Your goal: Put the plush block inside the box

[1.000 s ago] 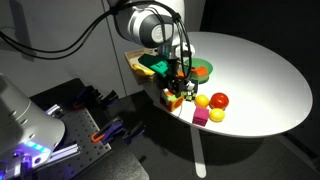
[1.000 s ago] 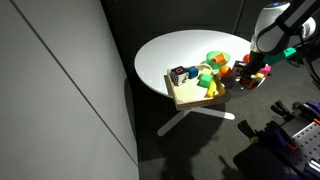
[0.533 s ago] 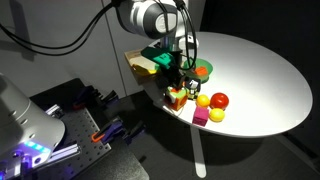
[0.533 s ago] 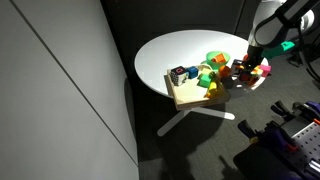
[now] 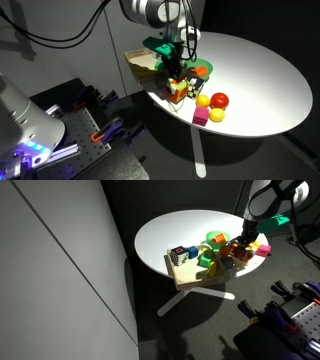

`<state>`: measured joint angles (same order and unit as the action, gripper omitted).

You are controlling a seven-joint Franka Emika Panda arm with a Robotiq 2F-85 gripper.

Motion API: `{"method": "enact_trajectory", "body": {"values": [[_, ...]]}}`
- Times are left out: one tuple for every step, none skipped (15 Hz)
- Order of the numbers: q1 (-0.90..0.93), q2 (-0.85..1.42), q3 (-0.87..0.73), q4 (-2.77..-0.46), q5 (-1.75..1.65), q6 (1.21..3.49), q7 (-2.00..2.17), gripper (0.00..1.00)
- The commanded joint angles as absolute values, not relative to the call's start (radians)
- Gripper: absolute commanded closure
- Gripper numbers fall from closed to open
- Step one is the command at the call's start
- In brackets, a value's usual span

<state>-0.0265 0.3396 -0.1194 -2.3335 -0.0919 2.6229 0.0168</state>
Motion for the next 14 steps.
{"method": "enact_trajectory", "body": {"values": [[-0.055,0.314,-0.082,-2.292,-0.034,2.568,-0.007,0.97],[-0.056,0.311,-0.077,-2.281,-0.021,2.560,-0.007,0.97],[-0.058,0.309,-0.071,-2.268,-0.007,2.545,-0.012,0.97],[-0.062,0.307,-0.064,-2.259,0.011,2.539,-0.020,0.98],[-0.066,0.306,-0.057,-2.248,0.031,2.537,-0.026,0.97],[-0.071,0.307,-0.047,-2.238,0.055,2.536,-0.035,0.97],[-0.079,0.308,-0.034,-2.229,0.086,2.542,-0.050,0.98],[-0.088,0.311,-0.018,-2.217,0.121,2.542,-0.066,0.97],[-0.097,0.315,-0.001,-2.205,0.157,2.539,-0.084,0.98],[-0.102,0.317,0.012,-2.196,0.187,2.536,-0.098,0.98],[-0.107,0.319,0.024,-2.187,0.215,2.535,-0.112,0.98],[-0.110,0.319,0.038,-2.181,0.243,2.532,-0.128,0.98],[-0.114,0.318,0.052,-2.175,0.273,2.527,-0.146,0.98],[-0.116,0.317,0.065,-2.170,0.300,2.521,-0.161,0.98]]}}
